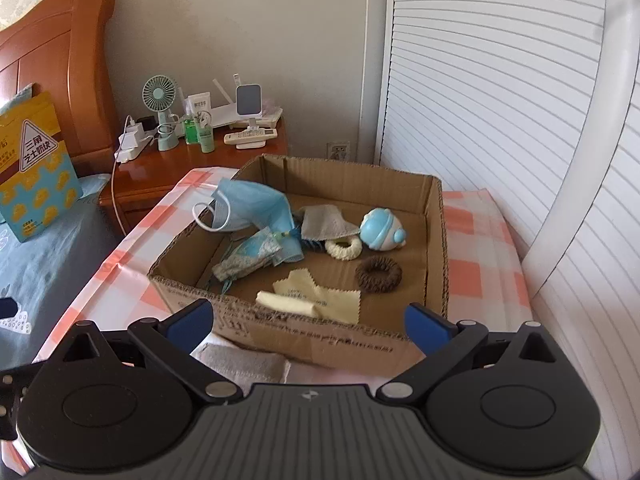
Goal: Organize soft objects
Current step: 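Move the right gripper to the second grey sachet on the white tissue and grasp it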
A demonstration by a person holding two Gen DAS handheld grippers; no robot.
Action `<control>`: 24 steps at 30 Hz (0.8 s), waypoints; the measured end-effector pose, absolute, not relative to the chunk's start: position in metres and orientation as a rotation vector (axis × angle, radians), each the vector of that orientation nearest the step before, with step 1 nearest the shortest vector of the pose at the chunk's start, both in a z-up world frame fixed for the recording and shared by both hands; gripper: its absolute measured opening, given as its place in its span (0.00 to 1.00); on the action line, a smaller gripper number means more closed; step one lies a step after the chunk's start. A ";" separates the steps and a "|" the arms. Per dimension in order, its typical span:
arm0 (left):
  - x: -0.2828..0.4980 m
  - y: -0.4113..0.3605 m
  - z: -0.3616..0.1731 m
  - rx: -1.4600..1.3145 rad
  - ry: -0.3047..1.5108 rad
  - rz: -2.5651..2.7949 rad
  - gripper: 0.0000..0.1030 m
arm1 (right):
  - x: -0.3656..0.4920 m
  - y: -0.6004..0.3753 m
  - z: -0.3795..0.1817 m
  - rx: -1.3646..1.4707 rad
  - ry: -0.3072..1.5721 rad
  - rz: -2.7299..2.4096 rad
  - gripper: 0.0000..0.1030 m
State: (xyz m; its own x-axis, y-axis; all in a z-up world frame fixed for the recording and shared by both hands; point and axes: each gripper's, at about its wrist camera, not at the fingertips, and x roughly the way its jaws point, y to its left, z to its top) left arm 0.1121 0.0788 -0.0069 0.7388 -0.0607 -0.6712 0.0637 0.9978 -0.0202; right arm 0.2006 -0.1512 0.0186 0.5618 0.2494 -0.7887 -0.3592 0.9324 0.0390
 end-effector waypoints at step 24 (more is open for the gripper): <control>0.117 0.087 -0.023 -0.007 0.790 -0.059 0.97 | 0.177 -0.092 -0.093 -0.192 1.040 0.387 1.00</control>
